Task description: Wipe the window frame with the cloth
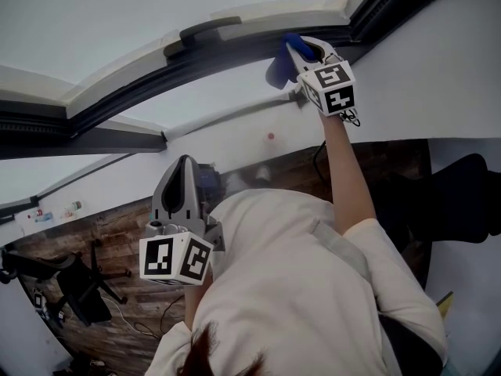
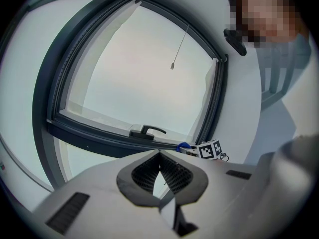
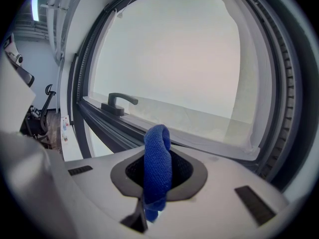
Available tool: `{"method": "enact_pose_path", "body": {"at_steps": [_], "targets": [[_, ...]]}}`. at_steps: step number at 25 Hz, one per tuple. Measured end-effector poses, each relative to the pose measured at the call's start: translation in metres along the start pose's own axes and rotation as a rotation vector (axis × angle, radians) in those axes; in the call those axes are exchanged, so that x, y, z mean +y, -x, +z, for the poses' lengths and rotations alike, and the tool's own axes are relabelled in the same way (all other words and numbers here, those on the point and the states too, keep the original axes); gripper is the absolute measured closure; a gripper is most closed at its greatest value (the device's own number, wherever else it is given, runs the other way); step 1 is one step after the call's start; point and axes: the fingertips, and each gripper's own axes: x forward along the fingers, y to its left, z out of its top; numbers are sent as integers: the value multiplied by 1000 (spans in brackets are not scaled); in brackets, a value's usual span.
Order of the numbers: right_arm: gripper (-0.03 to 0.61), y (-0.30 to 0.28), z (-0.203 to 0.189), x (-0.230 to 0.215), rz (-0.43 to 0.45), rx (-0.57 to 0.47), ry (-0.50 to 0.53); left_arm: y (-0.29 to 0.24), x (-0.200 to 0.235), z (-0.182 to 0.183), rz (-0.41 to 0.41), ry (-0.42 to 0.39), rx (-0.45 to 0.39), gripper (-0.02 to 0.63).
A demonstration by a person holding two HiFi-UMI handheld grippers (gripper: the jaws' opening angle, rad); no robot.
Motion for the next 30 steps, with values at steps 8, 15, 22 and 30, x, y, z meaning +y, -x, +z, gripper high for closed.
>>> {"method": "enact_pose_path", "body": {"at_steps": [8,15,22,30], "targets": [[534,4,-5,-13,-14,9,-4,3,-4,-2,0,-3,-1,609],[534,7,-7,-19,-14,12,-8,0,-9,1,-8,-12,-3,609],[534,9,-9,-25,-18,10,-11,-5,-13,2,-19,-17,-5,609],[534,11,-11,-31,-26,10,-17,-6,-14,2,-17,-21,-8,609]]}}
